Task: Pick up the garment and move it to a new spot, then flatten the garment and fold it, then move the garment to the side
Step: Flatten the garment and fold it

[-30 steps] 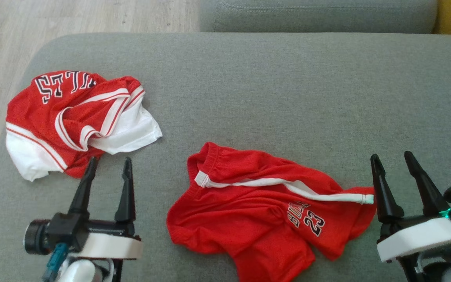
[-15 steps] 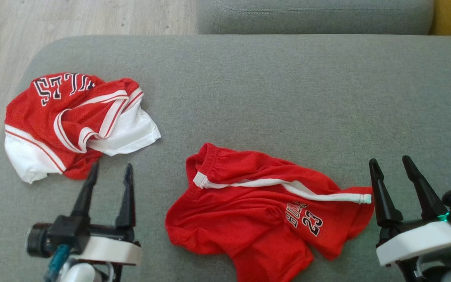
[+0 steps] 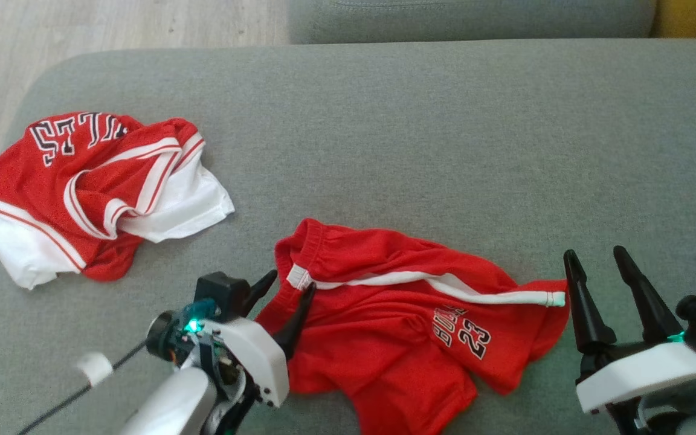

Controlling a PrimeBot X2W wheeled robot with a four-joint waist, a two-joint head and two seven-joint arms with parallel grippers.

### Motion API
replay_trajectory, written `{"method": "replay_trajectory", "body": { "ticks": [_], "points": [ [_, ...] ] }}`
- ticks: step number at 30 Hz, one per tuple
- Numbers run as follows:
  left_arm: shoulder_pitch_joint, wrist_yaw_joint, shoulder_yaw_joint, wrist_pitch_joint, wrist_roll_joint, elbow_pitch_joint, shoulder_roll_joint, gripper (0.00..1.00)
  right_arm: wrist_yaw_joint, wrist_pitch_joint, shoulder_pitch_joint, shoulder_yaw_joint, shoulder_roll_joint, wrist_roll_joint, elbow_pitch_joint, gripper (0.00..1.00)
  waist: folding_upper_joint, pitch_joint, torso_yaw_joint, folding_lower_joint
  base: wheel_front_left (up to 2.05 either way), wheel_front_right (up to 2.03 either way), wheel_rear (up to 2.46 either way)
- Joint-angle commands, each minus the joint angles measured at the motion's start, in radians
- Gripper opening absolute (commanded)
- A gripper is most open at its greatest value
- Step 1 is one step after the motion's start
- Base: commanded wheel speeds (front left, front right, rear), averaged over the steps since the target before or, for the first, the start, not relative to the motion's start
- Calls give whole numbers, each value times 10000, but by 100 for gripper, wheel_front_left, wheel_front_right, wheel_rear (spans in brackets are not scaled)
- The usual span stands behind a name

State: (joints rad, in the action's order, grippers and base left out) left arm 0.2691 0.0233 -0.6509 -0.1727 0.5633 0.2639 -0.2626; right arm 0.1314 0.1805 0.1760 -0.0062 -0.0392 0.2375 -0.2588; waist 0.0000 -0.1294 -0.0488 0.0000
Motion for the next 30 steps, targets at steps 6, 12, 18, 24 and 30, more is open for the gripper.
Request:
{"method": "replay_trajectory", "body": {
  "ticks": [6,12,18,24,30],
  "points": [
    [1036,381,282,-640,426,469,-67,100,-7,-103,-265,236,-110,204,-162,100,0,-226,241,0,0,0,0],
    [1280,603,171,-581,496,548,-94,0,-7,355,119,146,-110,177,439,100,0,-401,309,0,0,0,0],
    [1360,590,95,-404,385,422,-135,0,-7,649,172,401,-110,76,1181,100,0,-601,280,0,0,0,0],
    [1442,573,67,-240,353,346,-98,0,-7,743,-572,723,-110,-61,1954,100,0,-733,102,0,0,0,0],
    [1510,585,90,45,360,313,-61,0,-7,863,-1232,820,-110,-135,2699,67,0,-808,-93,0,0,0,0]
  ]
}}
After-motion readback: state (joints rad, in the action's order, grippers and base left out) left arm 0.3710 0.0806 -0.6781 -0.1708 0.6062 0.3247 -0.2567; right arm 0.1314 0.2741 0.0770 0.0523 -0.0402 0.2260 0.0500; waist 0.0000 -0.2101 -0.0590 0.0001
